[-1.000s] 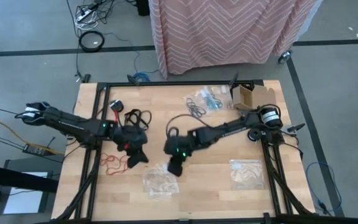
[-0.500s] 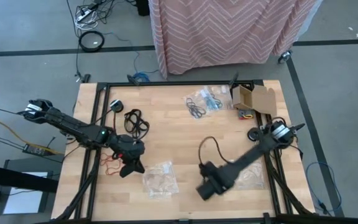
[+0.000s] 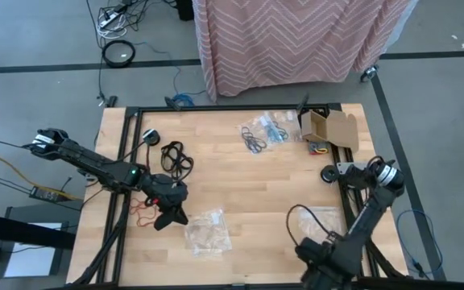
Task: Sort rubber bands
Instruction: Put the right transparent zip bag to the center of the table
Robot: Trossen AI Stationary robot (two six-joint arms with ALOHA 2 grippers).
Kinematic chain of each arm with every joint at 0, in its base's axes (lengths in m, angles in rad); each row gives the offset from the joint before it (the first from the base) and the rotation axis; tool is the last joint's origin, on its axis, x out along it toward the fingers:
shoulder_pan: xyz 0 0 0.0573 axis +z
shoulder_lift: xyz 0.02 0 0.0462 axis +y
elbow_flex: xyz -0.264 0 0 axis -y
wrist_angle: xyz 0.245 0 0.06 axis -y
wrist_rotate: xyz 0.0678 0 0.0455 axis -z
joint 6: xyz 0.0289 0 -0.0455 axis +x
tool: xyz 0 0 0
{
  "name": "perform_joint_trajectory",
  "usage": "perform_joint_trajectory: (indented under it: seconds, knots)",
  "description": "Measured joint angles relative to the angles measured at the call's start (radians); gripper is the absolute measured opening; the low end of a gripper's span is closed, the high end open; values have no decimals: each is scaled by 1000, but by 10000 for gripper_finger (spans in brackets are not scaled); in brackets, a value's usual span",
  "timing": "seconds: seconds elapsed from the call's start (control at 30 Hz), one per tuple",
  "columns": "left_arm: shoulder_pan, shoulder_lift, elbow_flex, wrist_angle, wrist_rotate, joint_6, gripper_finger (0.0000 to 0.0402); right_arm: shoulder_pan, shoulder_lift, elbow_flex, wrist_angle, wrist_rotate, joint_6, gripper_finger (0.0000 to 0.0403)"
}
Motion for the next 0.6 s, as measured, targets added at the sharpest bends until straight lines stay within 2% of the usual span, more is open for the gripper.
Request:
perform_joint_trajectory:
  seconds: [0.13,0.3,0.43,0.53,0.6]
  knots:
    - [0,0,0,-10,0,20,51,46,13,-53,22,-50,-1,234]
    - [0,0,0,-10,-10,20,51,58,13,-187,39,-92,63,261]
    - [0,0,0,-16,-2,16,51,9,13,-334,219,-98,64,266]
    - [0,0,0,-42,12,-7,51,-48,2,-427,380,-170,84,231]
    - [0,0,0,-52,22,-29,51,-82,4,-431,396,-154,129,168]
